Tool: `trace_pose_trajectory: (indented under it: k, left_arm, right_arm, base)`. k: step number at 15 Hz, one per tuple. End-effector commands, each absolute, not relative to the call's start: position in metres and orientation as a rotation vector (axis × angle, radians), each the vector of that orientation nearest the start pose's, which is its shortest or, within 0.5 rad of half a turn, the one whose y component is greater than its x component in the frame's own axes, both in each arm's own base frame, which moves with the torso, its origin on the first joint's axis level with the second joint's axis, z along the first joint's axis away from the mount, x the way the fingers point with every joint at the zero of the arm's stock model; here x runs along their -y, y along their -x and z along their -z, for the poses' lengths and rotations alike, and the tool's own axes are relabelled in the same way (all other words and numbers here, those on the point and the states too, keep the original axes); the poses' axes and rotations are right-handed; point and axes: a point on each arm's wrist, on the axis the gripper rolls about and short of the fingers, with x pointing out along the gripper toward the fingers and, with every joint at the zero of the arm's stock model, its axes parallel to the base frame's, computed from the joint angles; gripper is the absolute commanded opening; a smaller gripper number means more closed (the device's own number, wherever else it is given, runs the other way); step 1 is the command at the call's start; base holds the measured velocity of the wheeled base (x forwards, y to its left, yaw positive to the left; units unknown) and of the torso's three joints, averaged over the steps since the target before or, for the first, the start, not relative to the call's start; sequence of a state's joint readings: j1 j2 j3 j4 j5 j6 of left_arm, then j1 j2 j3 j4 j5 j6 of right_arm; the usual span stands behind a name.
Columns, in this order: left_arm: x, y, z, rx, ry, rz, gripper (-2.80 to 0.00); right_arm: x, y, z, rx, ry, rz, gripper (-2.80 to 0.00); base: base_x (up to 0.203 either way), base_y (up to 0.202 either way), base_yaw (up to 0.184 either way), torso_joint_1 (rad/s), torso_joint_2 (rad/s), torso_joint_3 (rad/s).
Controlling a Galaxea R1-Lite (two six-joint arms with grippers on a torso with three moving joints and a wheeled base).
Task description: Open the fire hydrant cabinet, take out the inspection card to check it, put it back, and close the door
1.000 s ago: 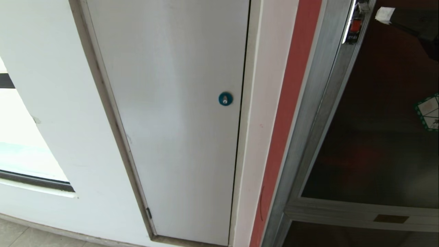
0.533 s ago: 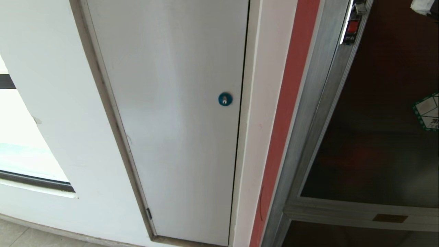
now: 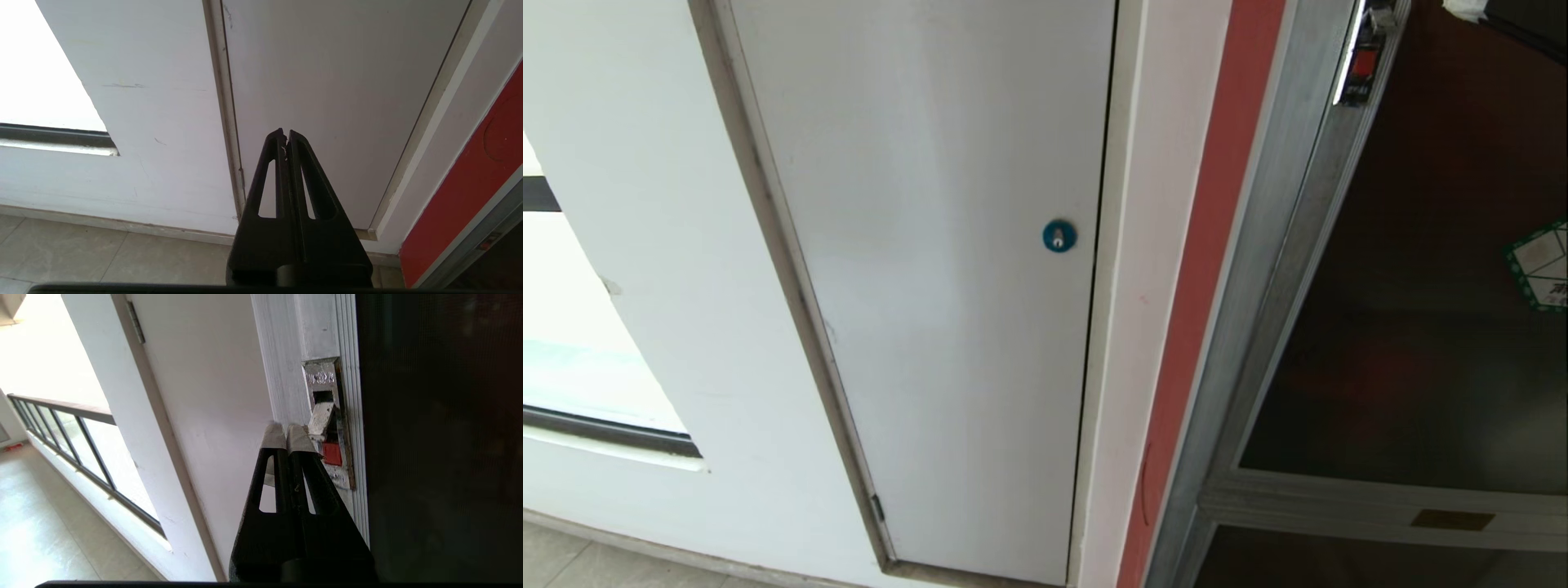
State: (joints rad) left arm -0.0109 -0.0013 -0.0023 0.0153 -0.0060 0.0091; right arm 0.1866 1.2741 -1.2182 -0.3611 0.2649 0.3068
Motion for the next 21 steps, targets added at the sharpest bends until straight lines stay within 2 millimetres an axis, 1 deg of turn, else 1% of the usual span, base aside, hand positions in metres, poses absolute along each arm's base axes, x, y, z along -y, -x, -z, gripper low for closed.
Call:
trace_pose_trajectory:
  k: [1,3,7,12,18,21]
  left_arm:
    - [0.0,0.023,-0.075,-0.012,-0.009,0.017,-2.8]
    - [0.0,0.023,-0.074,-0.014,-0.009,0.017,-2.8]
    - [0.0,0.023,-0.075,-0.012,-0.009,0.017,-2.8]
    - [0.0,0.023,-0.074,-0.013,-0.009,0.017,-2.8]
    - [0.0,0.023,-0.075,-0.012,-0.009,0.017,-2.8]
    - [0.0,0.023,-0.075,-0.012,-0.009,0.017,-2.8]
  right_arm:
    - [-0.044,-0.201,-0.384,0.224,-0.289,-0.493,-2.8]
    - [-0.046,-0.209,-0.384,0.217,-0.289,-0.492,-2.8]
    - [-0.047,-0.216,-0.382,0.206,-0.29,-0.49,-2.8]
    - [-0.047,-0.231,-0.373,0.169,-0.294,-0.465,-2.8]
    - [-0.045,-0.24,-0.366,0.143,-0.301,-0.442,-2.8]
    - [-0.043,-0.242,-0.366,0.143,-0.299,-0.431,-2.8]
  base:
    - [0.0,0.0,0.0,0.0,0.0,0.0]
    - [0.0,0.0,0.0,0.0,0.0,0.0]
    - [0.0,0.0,0.0,0.0,0.0,0.0]
    - [0.0,0.0,0.0,0.0,0.0,0.0]
    - [0.0,0.0,0.0,0.0,0.0,0.0]
    - [0.0,0.0,0.0,0.0,0.0,0.0]
